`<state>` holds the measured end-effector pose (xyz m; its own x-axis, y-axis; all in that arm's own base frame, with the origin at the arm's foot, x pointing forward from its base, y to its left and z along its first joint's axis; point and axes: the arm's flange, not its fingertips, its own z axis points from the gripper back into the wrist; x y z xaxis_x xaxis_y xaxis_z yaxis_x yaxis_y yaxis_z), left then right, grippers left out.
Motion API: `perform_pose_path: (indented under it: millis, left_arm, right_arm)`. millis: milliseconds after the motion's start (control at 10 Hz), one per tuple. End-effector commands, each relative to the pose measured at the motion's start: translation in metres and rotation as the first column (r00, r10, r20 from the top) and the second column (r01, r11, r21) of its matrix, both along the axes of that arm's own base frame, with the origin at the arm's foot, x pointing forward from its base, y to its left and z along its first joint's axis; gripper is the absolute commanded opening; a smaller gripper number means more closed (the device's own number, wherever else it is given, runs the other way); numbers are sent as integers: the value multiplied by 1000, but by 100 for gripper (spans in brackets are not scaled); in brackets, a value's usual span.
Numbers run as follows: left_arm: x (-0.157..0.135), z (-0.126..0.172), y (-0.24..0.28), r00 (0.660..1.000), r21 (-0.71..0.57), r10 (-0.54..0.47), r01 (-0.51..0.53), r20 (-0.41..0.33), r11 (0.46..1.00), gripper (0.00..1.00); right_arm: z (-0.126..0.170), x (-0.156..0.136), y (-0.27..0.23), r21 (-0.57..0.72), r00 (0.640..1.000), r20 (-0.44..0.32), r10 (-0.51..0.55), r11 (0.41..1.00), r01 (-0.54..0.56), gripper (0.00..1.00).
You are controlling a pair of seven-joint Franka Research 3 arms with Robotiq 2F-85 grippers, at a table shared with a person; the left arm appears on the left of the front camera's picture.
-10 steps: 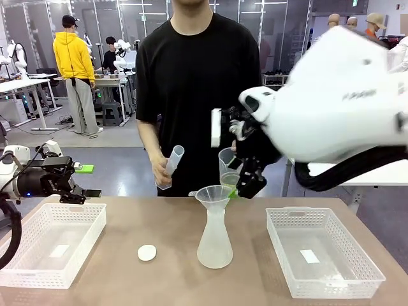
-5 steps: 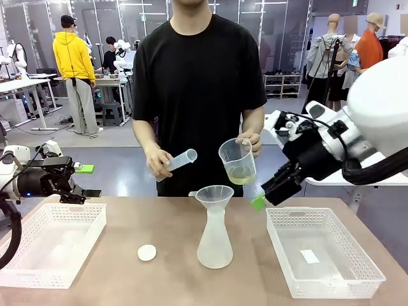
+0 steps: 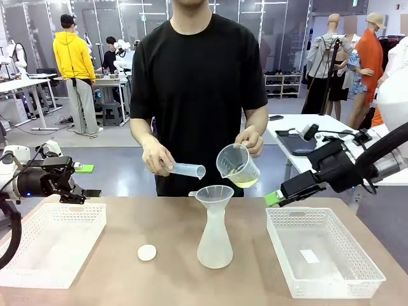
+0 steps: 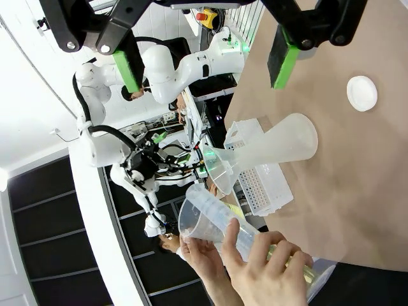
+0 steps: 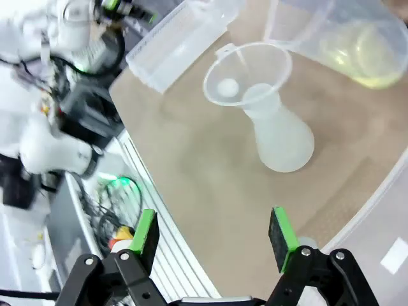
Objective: Prepare the solutions needed for the experiment.
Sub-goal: Once the solution is in the Big flask , pick up the Plastic Funnel and place it back into the right Organizing basket.
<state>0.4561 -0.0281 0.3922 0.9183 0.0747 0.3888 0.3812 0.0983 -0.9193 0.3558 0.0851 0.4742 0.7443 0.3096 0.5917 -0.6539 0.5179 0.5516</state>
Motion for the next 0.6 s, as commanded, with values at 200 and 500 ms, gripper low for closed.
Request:
perform_pose_path:
  millis: [200, 500]
  left_arm:
    - [0, 0, 0, 1000, 0, 2, -2, 20, 1000, 100]
    - [0, 0, 0, 1000, 0, 2, -2, 20, 1000, 100]
  right_arm:
    - [-68, -23, -29, 250, 972, -157, -176, 945, 212, 87]
    - [-109, -19, -48, 302, 931, -268, -246, 896, 324, 87]
